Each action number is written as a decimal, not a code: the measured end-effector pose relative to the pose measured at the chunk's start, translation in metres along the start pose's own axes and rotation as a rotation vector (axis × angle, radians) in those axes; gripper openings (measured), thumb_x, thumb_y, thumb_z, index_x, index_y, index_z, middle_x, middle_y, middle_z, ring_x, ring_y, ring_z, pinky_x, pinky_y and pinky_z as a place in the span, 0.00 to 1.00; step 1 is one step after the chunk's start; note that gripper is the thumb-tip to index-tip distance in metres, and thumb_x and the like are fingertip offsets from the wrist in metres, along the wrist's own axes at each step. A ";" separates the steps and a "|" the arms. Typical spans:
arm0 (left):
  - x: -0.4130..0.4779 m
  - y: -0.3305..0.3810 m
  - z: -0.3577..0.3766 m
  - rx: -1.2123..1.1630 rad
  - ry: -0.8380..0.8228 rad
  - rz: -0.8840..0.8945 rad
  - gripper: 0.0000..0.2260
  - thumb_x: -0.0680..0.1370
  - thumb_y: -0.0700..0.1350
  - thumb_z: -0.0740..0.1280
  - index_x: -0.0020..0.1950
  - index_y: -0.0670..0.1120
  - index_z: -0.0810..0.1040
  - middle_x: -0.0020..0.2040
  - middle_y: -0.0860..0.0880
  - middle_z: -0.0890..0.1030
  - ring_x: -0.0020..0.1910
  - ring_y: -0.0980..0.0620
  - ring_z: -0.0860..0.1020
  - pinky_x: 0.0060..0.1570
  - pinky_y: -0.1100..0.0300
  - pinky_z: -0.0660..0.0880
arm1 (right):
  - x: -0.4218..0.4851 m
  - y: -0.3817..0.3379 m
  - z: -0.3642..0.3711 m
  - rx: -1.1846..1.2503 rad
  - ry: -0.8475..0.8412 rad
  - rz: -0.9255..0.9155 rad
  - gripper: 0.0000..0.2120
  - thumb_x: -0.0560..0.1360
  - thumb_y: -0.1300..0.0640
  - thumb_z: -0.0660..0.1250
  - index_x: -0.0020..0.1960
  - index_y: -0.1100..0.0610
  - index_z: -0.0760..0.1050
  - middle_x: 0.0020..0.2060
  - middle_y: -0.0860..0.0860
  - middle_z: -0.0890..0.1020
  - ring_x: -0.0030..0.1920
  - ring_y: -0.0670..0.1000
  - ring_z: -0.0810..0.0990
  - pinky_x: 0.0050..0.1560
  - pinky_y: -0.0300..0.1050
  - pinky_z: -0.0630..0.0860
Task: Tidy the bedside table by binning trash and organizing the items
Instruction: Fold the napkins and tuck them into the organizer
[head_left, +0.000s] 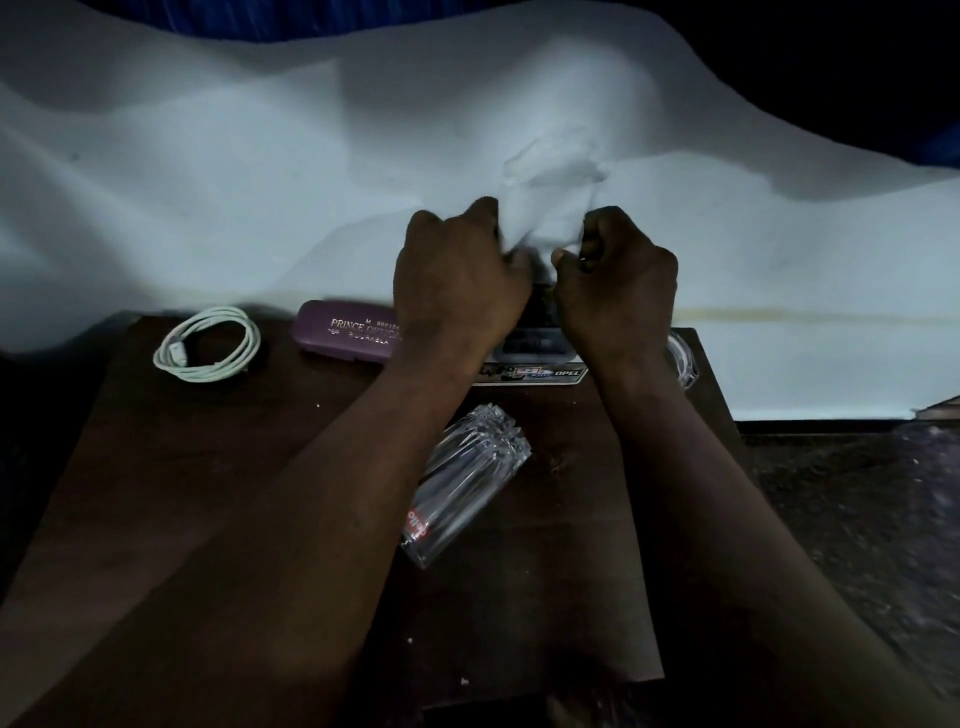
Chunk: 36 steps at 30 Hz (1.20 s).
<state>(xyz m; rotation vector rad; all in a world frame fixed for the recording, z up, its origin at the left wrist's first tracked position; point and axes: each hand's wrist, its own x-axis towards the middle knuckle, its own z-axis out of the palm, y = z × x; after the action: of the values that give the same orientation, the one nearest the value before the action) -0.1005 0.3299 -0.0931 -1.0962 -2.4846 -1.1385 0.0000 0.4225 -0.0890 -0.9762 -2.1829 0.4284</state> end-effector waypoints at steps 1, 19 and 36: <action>0.000 0.001 -0.002 -0.016 0.022 -0.001 0.15 0.74 0.56 0.69 0.51 0.45 0.80 0.42 0.43 0.83 0.50 0.38 0.77 0.42 0.49 0.76 | -0.001 0.000 0.001 -0.013 0.002 -0.003 0.11 0.73 0.57 0.72 0.44 0.48 0.70 0.33 0.48 0.76 0.38 0.57 0.78 0.38 0.44 0.65; 0.001 -0.008 0.002 -0.050 0.001 -0.026 0.12 0.76 0.54 0.71 0.45 0.45 0.78 0.40 0.45 0.82 0.46 0.39 0.79 0.42 0.49 0.76 | -0.005 0.000 0.003 0.003 -0.022 0.094 0.07 0.74 0.54 0.74 0.49 0.53 0.78 0.38 0.47 0.81 0.44 0.56 0.82 0.42 0.43 0.69; 0.001 -0.012 0.004 -0.066 -0.037 -0.037 0.05 0.73 0.47 0.71 0.45 0.47 0.80 0.40 0.47 0.83 0.46 0.40 0.80 0.43 0.48 0.78 | 0.001 0.007 0.003 0.055 -0.087 0.109 0.08 0.72 0.54 0.77 0.47 0.49 0.78 0.38 0.43 0.80 0.41 0.45 0.78 0.37 0.23 0.63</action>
<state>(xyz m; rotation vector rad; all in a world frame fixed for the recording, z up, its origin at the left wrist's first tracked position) -0.1095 0.3281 -0.1021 -1.1022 -2.5217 -1.2297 0.0009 0.4279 -0.0939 -1.0673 -2.1896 0.5886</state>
